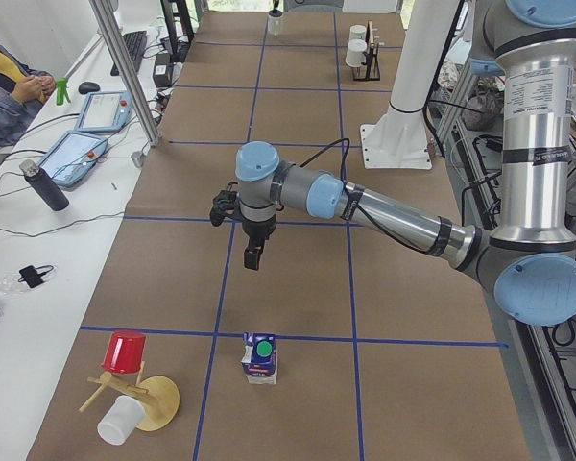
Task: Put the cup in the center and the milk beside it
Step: 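Carry the white mug with the right gripper toward the table center, then lower the mug onto the center grid crossing and open the right gripper, then lift the right gripper away from the mug and withdraw it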
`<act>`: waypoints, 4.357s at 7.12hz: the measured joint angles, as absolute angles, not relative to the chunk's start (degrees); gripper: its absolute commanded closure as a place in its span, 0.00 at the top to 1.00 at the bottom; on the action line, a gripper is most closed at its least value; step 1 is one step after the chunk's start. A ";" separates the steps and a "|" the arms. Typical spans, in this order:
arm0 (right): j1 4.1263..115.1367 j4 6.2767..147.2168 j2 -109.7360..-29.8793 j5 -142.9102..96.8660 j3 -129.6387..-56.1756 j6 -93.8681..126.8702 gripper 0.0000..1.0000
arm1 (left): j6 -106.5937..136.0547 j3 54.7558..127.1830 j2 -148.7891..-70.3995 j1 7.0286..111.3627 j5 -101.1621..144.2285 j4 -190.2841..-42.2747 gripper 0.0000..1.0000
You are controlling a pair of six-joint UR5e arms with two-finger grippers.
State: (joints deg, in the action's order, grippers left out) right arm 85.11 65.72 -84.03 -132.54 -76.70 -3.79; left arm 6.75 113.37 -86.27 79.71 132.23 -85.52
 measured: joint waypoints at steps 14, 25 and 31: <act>42.95 83.20 -32.73 -120.87 -67.23 26.30 0.00 | 6.56 111.24 -86.98 79.63 132.28 -85.87 0.98; 43.89 82.93 -33.70 -121.15 -68.98 26.14 1.00 | 6.31 110.95 -86.68 79.88 132.52 -85.89 0.98; 58.01 83.03 -55.83 -131.49 -86.34 24.18 1.00 | -6.66 100.87 -86.32 94.72 132.85 -85.65 0.98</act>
State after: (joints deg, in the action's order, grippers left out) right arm 58.01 83.03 -55.83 -131.49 -86.34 24.18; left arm -6.66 100.87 -86.32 94.72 132.85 -85.65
